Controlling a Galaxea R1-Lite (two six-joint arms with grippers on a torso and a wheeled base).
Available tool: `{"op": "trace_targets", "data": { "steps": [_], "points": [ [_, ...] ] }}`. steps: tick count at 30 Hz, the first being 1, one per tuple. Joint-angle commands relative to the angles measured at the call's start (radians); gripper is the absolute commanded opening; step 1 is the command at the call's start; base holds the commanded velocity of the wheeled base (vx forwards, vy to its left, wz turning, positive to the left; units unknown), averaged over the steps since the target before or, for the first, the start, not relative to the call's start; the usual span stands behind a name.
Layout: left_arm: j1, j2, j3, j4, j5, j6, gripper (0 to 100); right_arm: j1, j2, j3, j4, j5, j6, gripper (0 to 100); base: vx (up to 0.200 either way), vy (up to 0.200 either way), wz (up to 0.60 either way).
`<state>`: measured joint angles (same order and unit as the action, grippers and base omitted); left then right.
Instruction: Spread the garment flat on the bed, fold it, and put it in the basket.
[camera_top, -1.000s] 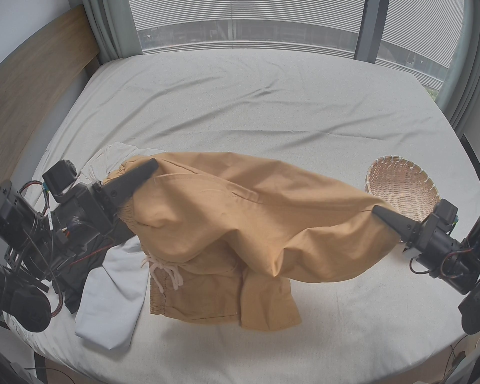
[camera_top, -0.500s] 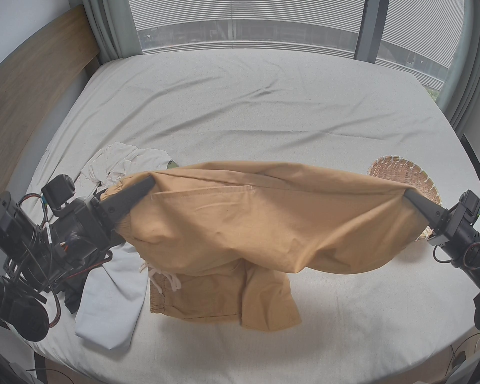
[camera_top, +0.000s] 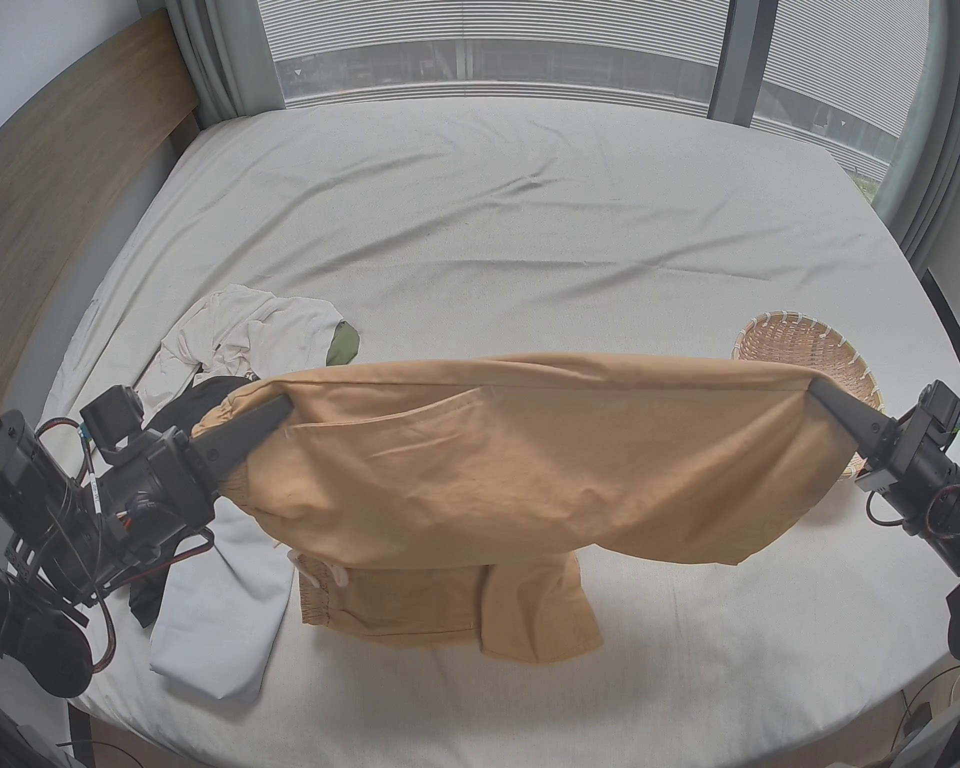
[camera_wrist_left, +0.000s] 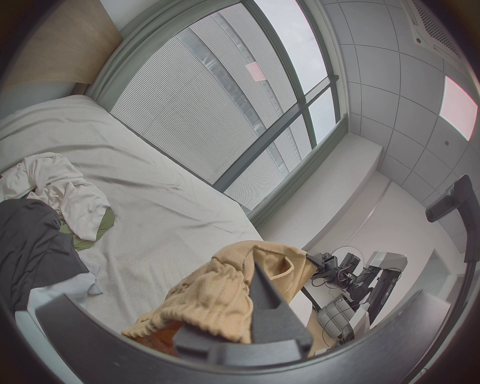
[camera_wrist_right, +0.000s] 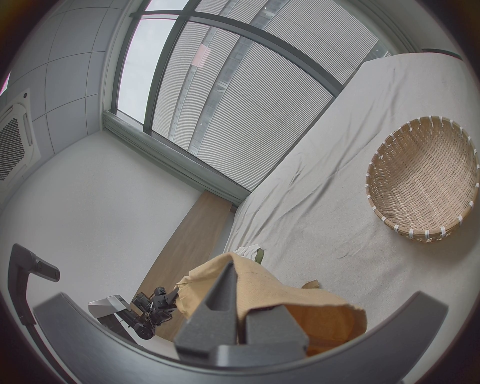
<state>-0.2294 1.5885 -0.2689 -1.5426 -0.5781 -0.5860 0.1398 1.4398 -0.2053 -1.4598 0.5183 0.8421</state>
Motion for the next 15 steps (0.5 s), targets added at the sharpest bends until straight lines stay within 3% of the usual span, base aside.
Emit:
{"op": "trace_targets", "data": {
  "steps": [1,7,15],
  "points": [
    [0.033,0.005,-0.01,-0.001,0.0,-0.002,0,0.0,0.014,0.0,-0.001,0.0,0.0,0,0.0,0.0,0.0],
    [0.031,0.004,-0.007,-0.001,0.0,0.0,0,0.0,0.024,-0.002,-0.001,0.0,-0.002,0,0.0,0.0,0.0],
    [0.031,0.067,-0.092,-0.001,0.026,0.0,0,0.0,0.145,-0.128,-0.001,0.002,-0.011,0,0.0,0.0,0.0]
  ]
}}
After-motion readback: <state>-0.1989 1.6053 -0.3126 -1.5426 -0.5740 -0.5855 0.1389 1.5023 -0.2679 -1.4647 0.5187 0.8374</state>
